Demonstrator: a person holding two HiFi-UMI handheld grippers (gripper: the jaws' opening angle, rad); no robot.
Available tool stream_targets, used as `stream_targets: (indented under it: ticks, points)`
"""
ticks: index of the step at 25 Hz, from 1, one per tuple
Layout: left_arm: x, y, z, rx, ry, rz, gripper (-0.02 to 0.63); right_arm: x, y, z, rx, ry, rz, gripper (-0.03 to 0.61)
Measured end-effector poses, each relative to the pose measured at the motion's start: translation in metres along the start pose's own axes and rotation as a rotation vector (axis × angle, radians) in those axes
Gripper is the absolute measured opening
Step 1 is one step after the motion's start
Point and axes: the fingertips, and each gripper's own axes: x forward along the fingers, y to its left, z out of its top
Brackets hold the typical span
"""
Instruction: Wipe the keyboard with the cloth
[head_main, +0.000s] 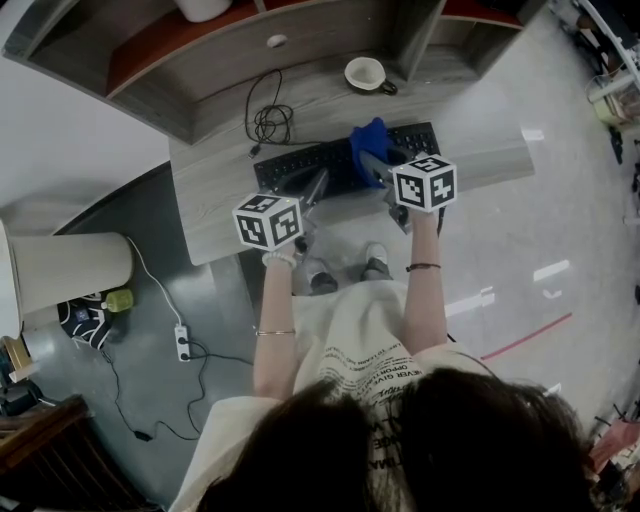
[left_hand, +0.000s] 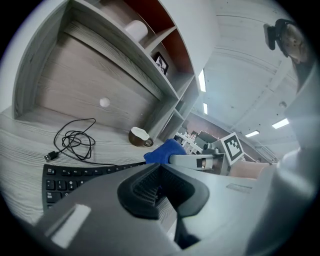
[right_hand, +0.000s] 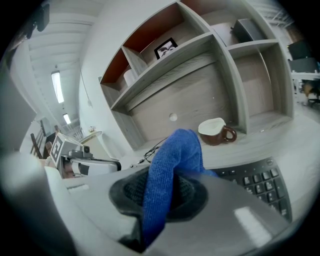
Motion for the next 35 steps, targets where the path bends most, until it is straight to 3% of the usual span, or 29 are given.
stream_targets:
  ticks: [35]
  points:
    - [-0.062,0.034,-0.018,0.012,0.01,0.028,-0.003,0.036,0.06,-0.018,0.009,-0.028,0.012,0.052]
